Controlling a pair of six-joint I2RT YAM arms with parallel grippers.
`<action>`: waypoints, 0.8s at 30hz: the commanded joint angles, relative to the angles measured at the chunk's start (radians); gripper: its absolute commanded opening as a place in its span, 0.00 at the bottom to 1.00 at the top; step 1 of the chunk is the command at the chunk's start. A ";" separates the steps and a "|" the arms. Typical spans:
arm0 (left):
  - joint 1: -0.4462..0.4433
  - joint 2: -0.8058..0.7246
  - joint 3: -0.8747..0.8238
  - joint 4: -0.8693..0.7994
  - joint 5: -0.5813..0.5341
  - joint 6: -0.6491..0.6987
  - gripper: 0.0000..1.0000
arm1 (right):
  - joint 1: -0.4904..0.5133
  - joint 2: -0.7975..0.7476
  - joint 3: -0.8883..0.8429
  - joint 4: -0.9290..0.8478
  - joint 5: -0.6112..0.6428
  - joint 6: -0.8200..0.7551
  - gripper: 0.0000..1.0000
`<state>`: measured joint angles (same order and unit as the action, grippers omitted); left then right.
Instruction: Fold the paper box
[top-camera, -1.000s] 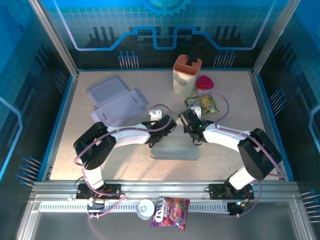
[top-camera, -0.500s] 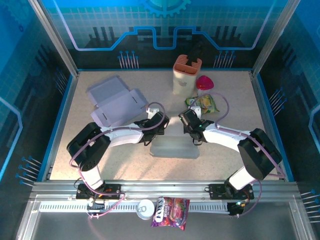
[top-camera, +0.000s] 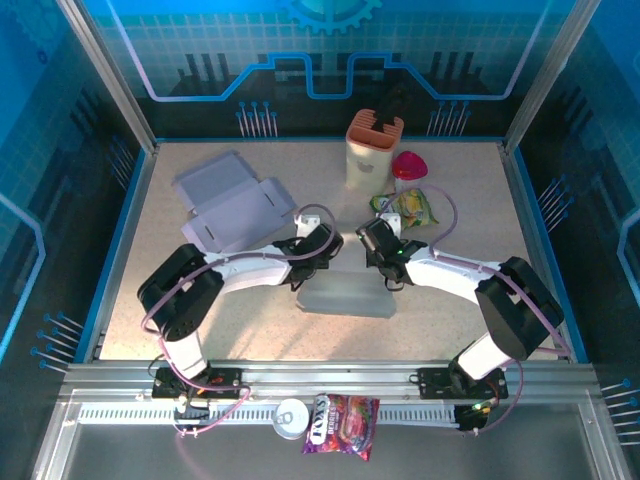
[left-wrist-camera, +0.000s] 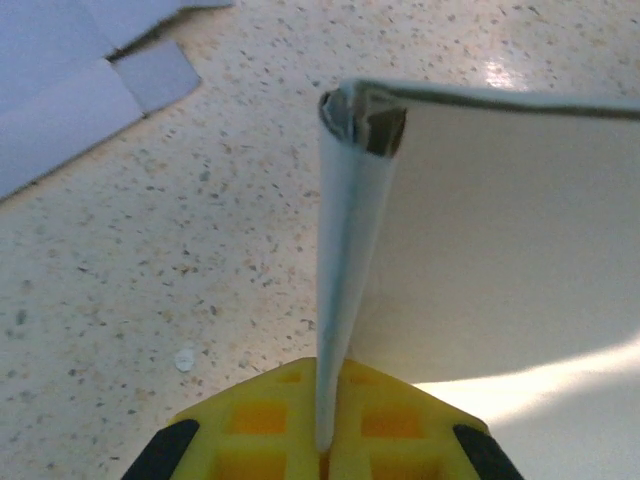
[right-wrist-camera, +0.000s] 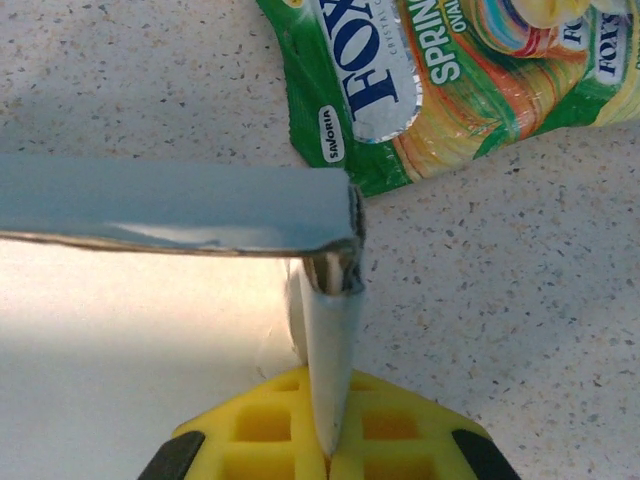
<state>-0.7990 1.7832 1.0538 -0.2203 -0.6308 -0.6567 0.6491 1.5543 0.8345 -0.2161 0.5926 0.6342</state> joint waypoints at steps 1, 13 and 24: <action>-0.042 0.066 0.091 -0.219 -0.206 -0.187 0.00 | 0.016 0.029 0.008 -0.048 -0.024 0.029 0.00; -0.086 0.229 0.248 -0.501 -0.344 -0.587 0.00 | 0.017 0.039 0.003 -0.017 -0.075 0.031 0.00; -0.085 0.067 0.026 -0.046 -0.234 -0.267 0.11 | 0.016 0.031 0.001 -0.011 -0.078 0.024 0.00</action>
<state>-0.8921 1.9026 1.1481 -0.4313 -0.9115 -1.0237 0.6479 1.5631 0.8398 -0.1749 0.5259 0.6476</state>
